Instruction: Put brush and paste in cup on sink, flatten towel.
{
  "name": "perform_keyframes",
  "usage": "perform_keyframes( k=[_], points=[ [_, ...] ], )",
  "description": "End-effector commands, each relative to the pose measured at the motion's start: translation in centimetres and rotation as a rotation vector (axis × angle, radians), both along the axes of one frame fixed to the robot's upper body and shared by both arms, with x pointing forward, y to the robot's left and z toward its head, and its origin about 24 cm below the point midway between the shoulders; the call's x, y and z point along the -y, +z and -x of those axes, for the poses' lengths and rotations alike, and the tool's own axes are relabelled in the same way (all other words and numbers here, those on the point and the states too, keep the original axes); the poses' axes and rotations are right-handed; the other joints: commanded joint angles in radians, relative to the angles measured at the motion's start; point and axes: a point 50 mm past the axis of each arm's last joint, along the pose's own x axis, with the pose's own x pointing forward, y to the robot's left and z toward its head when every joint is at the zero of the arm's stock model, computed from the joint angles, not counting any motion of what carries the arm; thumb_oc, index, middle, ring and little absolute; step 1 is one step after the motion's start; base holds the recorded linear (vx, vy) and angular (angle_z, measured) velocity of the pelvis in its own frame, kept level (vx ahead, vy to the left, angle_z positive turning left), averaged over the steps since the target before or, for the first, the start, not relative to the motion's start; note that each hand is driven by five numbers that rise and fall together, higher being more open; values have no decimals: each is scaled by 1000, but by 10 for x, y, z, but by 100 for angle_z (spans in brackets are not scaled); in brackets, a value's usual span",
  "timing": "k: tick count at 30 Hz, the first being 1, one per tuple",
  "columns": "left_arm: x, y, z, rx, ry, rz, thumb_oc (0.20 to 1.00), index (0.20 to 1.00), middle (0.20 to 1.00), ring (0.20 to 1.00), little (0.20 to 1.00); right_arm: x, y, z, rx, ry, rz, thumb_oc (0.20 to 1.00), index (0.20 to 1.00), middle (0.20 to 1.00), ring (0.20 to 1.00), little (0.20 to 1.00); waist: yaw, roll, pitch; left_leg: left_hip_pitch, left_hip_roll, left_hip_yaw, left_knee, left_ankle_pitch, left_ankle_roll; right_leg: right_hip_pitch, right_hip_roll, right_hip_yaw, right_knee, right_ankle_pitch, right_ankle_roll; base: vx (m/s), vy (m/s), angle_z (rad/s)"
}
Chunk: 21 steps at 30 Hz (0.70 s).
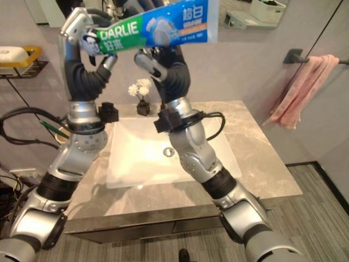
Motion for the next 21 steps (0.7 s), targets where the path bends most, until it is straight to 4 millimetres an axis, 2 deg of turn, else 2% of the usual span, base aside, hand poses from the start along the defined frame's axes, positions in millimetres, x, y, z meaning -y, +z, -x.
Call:
perform_keyframes(
  k=[1, 13, 17, 18, 19, 20, 21],
  points=[
    [5, 16, 2, 57, -53, -19, 200, 200, 200, 200, 200, 4, 46, 6, 137, 24, -158, 1000, 1000, 1000, 1000, 1000, 13, -23, -27, 52, 7, -56, 12, -131, 31, 91, 13, -25, 5, -131, 0, 0, 0, 0],
    [-3, -11, 1, -65, -58, -31, 200, 200, 200, 200, 200, 9, 46, 5, 122, 12, -175, 1000, 1000, 1000, 1000, 1000, 18, -26, -23, 63, 9, -53, 12, -135, 32, 97, 16, -15, 5, -130, -3, 0, 0, 0],
    [-3, -13, 1, -73, -56, -37, 200, 200, 200, 200, 200, 6, 45, 5, 112, 25, -182, 1000, 1000, 1000, 1000, 1000, 20, -26, -23, 65, 9, -52, 12, -135, 32, 98, 17, -15, 5, -129, -3, 0, 0, 0],
    [-3, -13, 0, -73, -58, -37, 200, 200, 200, 200, 200, 6, 45, 5, 112, 26, -182, 696, 696, 696, 696, 696, 20, -26, -23, 65, 9, -53, 12, -134, 32, 99, 16, -15, 5, -129, -4, 0, 0, 0],
    [-3, -13, 0, -73, -58, -37, 200, 200, 200, 200, 200, 6, 45, 5, 112, 26, -182, 558, 558, 558, 558, 558, 20, -26, -22, 65, 9, -53, 12, -134, 32, 99, 16, -15, 5, -129, -4, 0, 0, 0],
    [-3, -13, -1, -75, -59, -35, 200, 200, 200, 200, 200, 5, 45, 5, 111, 28, -183, 282, 282, 282, 282, 282, 18, -25, -22, 64, 9, -53, 12, -134, 32, 99, 16, -14, 5, -129, -4, 0, 0, 0],
    [-2, -13, -1, -75, -60, -34, 200, 200, 200, 200, 200, 5, 44, 5, 108, 28, -182, 200, 200, 200, 200, 200, 18, -25, -22, 64, 9, -52, 12, -134, 32, 98, 16, -14, 5, -129, -5, 0, 0, 0]
  ],
)
